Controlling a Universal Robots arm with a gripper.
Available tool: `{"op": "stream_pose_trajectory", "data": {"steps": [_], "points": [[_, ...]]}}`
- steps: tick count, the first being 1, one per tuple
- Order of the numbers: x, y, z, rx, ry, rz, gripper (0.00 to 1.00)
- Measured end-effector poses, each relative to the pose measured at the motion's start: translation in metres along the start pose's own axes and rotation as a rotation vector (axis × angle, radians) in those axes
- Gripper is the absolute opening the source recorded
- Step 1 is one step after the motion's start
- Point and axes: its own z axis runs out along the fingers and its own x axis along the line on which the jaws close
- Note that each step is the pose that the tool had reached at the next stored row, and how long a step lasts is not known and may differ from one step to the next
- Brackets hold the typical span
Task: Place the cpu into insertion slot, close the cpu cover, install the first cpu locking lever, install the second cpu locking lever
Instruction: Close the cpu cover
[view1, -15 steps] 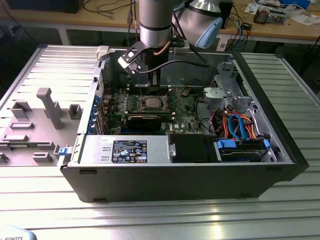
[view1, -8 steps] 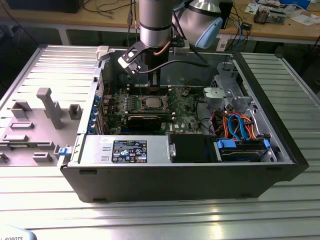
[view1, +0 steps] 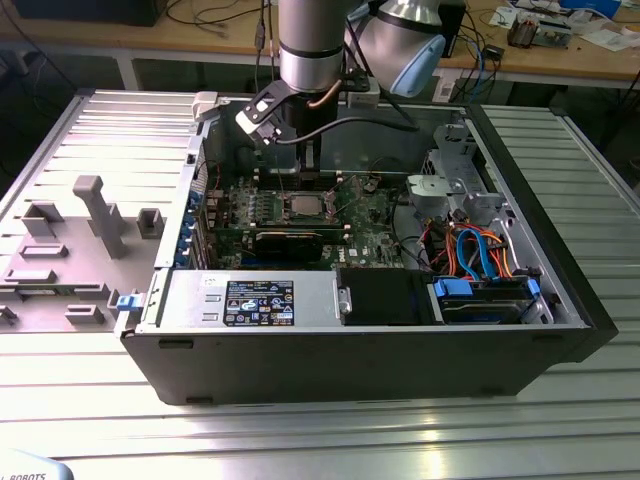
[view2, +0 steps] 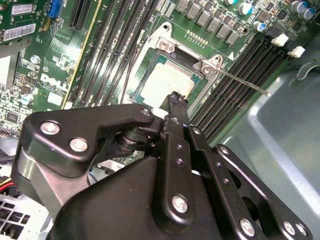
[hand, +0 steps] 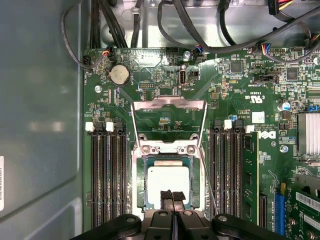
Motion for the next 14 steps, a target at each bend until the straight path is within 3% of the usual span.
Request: {"op": "stream_pose_trajectory", "data": {"steps": [3, 14], "points": [[0.0001, 0.0001, -0.0030, 0.0000, -0.0025, 0.000, 0.11], [0.0002, 0.0001, -0.0074, -0.0001, -0.0029, 0.000, 0.11]]}}
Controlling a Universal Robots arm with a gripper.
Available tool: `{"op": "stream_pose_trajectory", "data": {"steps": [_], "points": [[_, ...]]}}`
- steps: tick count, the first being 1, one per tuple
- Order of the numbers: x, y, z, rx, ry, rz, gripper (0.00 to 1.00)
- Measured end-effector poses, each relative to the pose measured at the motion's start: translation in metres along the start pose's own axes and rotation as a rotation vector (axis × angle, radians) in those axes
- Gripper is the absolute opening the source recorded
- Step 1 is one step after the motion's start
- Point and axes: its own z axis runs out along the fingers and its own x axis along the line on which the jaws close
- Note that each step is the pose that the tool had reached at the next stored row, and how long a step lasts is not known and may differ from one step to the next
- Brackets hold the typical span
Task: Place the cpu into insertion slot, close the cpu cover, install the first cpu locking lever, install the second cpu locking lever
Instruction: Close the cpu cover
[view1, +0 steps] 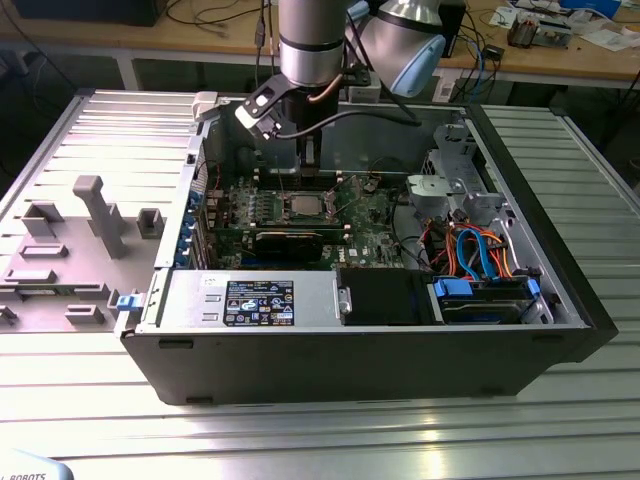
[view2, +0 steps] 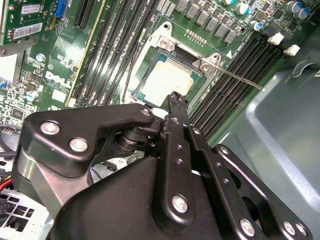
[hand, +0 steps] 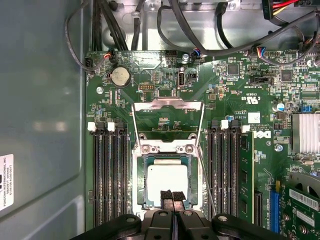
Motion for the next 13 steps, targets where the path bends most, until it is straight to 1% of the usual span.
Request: {"op": "stream_pose_trajectory", "data": {"steps": [2, 3, 8, 13], "points": [[0.0000, 0.0000, -0.0005, 0.0000, -0.0001, 0.000, 0.11], [0.0000, 0.0000, -0.0006, 0.0001, -0.0018, 0.000, 0.11], [0.0001, 0.0001, -0.0007, -0.0001, -0.0023, 0.000, 0.11], [0.0000, 0.0001, -0.0042, 0.0000, -0.0024, 0.000, 0.11]]}}
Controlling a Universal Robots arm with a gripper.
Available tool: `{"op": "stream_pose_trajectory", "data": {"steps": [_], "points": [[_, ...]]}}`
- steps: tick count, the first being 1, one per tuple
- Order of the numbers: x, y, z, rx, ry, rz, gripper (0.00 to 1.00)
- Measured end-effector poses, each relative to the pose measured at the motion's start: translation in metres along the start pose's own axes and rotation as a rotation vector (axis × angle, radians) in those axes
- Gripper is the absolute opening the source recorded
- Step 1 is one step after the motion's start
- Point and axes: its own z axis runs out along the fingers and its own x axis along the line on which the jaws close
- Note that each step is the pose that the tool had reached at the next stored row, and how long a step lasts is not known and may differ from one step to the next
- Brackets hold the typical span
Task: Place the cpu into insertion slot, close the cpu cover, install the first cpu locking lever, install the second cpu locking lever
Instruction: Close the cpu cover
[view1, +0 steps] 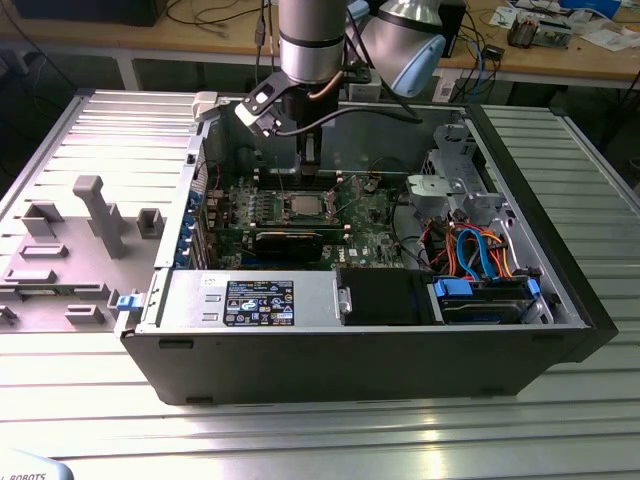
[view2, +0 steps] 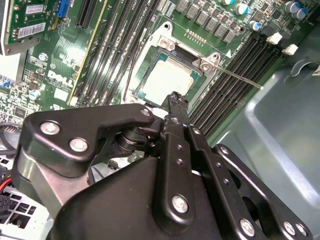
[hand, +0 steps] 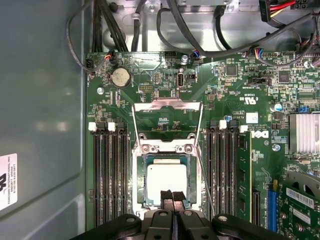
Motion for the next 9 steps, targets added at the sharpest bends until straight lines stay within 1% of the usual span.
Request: {"op": "stream_pose_trajectory", "data": {"steps": [9], "points": [[0.0001, 0.0002, -0.0052, -0.0002, 0.0003, 0.000, 0.11]]}}
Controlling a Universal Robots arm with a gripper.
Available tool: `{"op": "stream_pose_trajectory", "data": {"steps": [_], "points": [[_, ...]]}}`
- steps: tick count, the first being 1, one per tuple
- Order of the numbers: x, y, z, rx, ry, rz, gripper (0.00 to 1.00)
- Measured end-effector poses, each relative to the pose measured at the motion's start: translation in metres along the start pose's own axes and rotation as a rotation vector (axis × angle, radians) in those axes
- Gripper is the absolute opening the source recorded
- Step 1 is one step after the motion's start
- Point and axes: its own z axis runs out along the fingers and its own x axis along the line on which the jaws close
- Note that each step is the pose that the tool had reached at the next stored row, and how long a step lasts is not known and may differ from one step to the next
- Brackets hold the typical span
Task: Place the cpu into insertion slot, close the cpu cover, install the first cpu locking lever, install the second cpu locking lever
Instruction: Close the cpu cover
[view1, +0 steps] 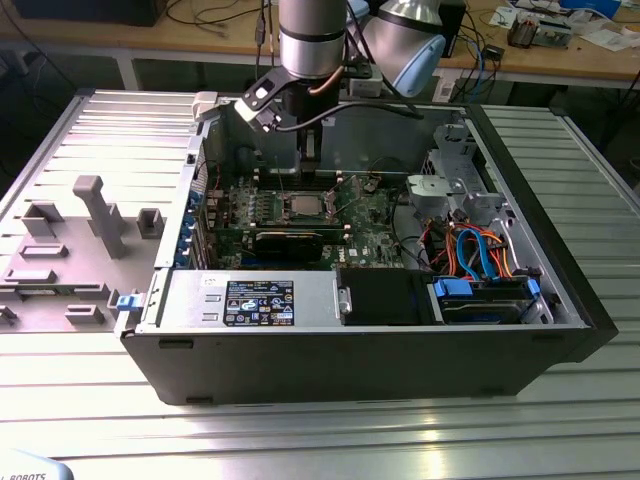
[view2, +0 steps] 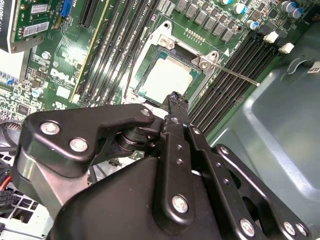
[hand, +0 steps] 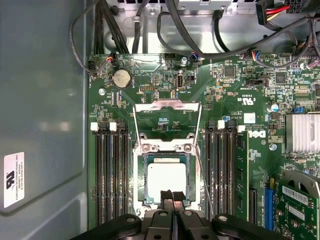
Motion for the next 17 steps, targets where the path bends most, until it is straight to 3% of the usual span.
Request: {"op": "stream_pose_trajectory", "data": {"steps": [2, 7, 17], "points": [[0.0000, 0.0000, -0.0002, 0.0002, -0.0002, 0.000, 0.11], [0.0000, 0.0085, 0.0000, 0.0002, -0.0003, 0.000, 0.11], [0.0001, 0.0088, -0.0044, 0.0000, -0.0002, 0.000, 0.11]]}}
